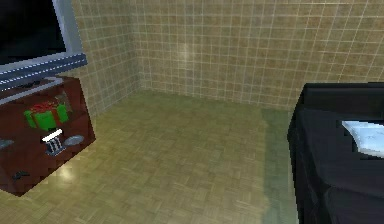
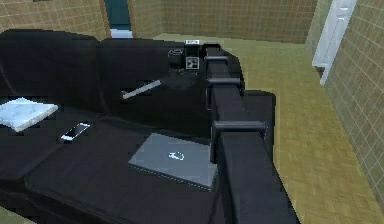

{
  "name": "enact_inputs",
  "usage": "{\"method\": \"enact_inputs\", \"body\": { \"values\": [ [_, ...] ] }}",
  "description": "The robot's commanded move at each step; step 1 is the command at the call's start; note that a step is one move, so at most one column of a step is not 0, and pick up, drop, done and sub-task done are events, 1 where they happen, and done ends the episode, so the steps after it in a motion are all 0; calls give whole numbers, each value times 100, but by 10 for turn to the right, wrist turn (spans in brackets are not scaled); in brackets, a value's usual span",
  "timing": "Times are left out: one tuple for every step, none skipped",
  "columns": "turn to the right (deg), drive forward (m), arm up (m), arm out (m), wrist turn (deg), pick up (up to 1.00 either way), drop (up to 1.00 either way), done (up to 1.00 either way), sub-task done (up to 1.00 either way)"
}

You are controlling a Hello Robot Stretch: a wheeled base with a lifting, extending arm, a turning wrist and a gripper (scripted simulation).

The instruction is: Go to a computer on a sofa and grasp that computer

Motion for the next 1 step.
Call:
{"method": "enact_inputs", "body": {
  "values": [
    [0,0,0,0,-450,0,0,0,0]
  ]
}}
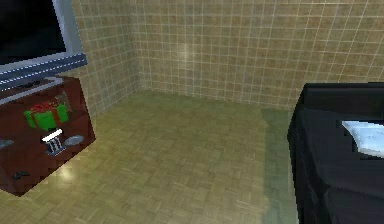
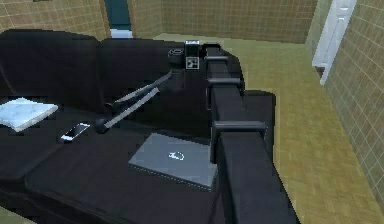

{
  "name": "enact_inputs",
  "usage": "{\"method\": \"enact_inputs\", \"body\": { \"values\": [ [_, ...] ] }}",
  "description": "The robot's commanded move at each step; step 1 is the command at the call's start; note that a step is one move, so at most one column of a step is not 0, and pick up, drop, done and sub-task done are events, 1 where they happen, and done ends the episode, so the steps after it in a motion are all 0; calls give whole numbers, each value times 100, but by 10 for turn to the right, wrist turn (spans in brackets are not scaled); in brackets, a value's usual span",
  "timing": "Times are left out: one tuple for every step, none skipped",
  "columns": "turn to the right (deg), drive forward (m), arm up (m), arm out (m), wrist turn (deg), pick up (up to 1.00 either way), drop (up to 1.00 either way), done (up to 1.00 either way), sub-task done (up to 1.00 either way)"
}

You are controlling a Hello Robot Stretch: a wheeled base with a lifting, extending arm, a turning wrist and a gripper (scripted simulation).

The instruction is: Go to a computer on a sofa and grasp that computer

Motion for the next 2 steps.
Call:
{"method": "enact_inputs", "body": {
  "values": [
    [0,0,0,0,-330,0,0,0,0],
    [0,0,0,-38,0,0,0,0,0]
  ]
}}
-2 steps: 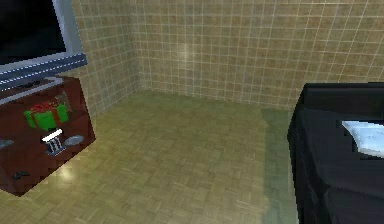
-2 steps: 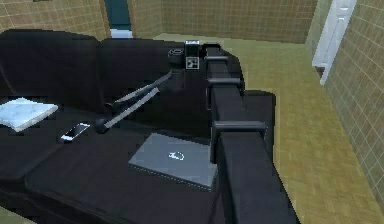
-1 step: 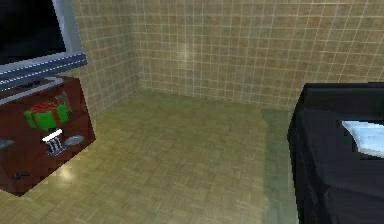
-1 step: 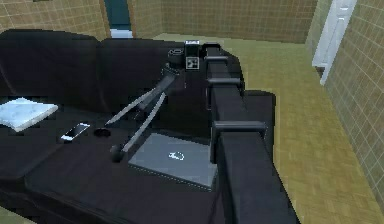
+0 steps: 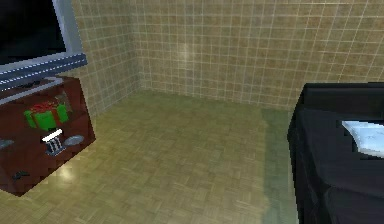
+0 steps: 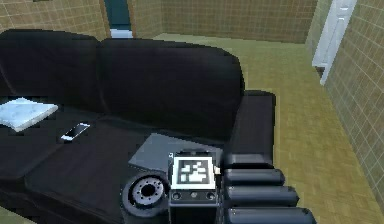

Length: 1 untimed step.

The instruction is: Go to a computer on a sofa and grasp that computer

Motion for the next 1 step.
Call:
{"method": "enact_inputs", "body": {
  "values": [
    [330,0,0,0,0,0,0,0,0]
  ]
}}
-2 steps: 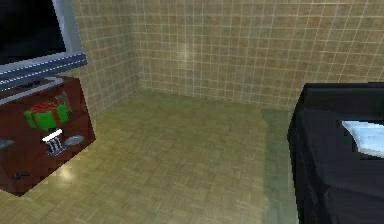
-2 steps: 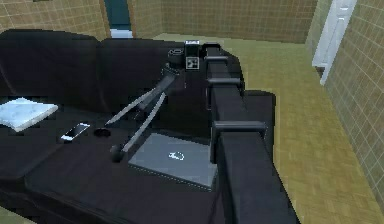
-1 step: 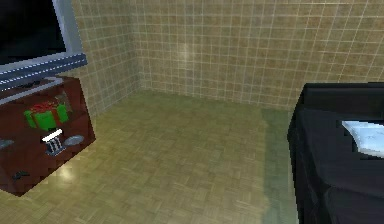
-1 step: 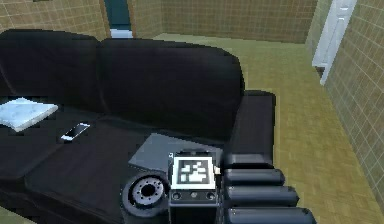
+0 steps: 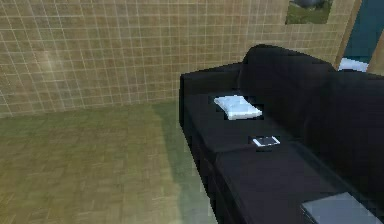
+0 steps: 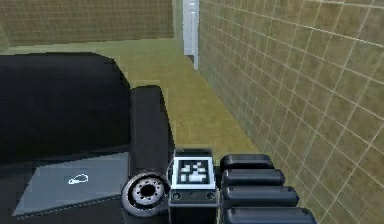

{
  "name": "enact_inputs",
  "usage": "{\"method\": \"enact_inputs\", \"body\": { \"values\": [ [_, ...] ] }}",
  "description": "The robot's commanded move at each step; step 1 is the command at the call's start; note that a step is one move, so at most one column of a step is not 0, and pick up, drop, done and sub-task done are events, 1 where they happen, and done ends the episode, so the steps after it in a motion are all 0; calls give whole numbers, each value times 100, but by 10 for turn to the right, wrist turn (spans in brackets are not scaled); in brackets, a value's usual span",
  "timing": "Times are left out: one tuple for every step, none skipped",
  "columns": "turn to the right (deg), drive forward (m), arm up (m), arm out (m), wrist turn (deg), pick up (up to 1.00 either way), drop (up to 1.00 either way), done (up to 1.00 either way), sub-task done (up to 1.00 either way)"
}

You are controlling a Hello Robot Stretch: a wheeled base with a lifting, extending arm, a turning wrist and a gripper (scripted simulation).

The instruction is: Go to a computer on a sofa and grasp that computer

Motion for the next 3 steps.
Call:
{"method": "enact_inputs", "body": {
  "values": [
    [0,35,0,0,0,0,0,0,0],
    [-120,0,0,0,0,0,0,0,0],
    [0,0,0,26,0,0,0,0,0]
  ]
}}
